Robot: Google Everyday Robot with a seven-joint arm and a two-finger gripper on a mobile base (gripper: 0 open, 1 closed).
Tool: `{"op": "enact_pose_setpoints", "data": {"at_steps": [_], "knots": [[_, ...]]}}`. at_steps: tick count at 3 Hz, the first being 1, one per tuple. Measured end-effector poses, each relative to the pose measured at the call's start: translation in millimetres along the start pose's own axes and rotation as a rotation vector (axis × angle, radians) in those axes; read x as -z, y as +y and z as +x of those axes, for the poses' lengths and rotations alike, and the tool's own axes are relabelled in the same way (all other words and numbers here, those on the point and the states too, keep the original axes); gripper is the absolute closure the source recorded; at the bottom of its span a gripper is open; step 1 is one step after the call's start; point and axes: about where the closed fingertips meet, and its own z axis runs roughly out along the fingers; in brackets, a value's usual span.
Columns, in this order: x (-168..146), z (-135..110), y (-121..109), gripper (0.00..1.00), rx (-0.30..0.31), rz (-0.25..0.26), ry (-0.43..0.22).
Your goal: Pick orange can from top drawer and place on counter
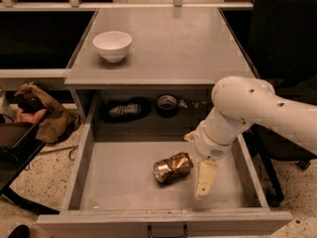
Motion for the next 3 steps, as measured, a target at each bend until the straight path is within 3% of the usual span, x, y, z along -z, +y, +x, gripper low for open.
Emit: {"op": "enact_pose_setpoints", "data": {"at_steps": [3], "knots": [[-51, -66, -15, 0.0, 0.16, -0.014, -0.098]]}}
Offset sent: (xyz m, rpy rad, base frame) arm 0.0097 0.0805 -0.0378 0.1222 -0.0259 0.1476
